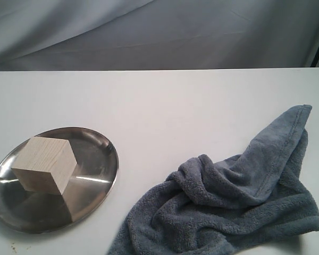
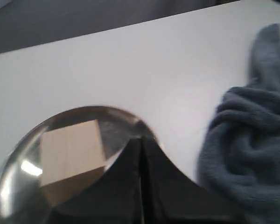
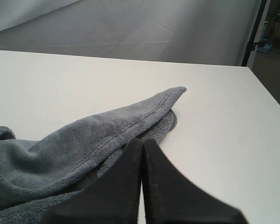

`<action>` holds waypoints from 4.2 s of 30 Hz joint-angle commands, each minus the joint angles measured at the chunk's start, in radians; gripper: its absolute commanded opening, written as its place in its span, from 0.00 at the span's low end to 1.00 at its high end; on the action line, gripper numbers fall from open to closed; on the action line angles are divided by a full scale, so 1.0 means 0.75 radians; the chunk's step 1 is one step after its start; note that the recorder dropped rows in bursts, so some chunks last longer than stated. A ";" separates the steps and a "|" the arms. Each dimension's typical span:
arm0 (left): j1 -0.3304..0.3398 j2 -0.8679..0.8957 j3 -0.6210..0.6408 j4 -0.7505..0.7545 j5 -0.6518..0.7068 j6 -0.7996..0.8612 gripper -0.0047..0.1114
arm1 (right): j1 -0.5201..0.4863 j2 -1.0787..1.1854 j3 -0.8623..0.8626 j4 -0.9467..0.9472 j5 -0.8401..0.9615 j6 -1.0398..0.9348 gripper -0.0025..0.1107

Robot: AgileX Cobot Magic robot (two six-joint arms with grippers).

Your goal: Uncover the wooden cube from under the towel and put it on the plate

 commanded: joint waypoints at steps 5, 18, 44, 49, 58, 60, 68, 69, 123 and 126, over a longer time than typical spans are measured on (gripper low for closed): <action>-0.026 -0.264 -0.005 -0.584 0.097 0.215 0.04 | 0.005 -0.009 0.004 0.004 -0.009 -0.001 0.02; -0.024 -0.652 0.026 0.191 -0.396 0.070 0.04 | 0.005 -0.009 0.004 0.004 -0.009 -0.001 0.02; -0.024 -0.601 0.469 -0.085 -0.859 -0.115 0.04 | 0.005 -0.009 0.004 0.004 -0.009 -0.001 0.02; -0.024 -0.604 0.472 -0.085 -0.859 -0.109 0.04 | 0.005 -0.009 0.004 0.004 -0.009 -0.001 0.02; -0.026 -0.652 0.478 0.399 -0.856 -0.109 0.04 | 0.005 -0.009 0.004 0.004 -0.009 -0.001 0.02; -0.026 -0.652 0.478 0.684 -0.855 -0.109 0.04 | 0.005 -0.009 0.004 0.004 -0.009 -0.001 0.02; -0.043 -0.652 0.478 0.695 -1.038 -0.109 0.04 | 0.005 -0.009 0.004 0.004 -0.009 -0.001 0.02; -0.056 -0.652 0.478 0.692 -1.070 -0.109 0.04 | 0.005 -0.009 0.004 0.004 -0.009 -0.001 0.02; -0.123 -0.652 0.608 1.129 -0.610 -1.428 0.04 | 0.005 -0.009 0.004 0.004 -0.009 -0.001 0.02; -0.123 -0.652 0.608 1.129 -0.610 -1.428 0.04 | 0.005 -0.009 0.004 0.004 -0.009 -0.001 0.02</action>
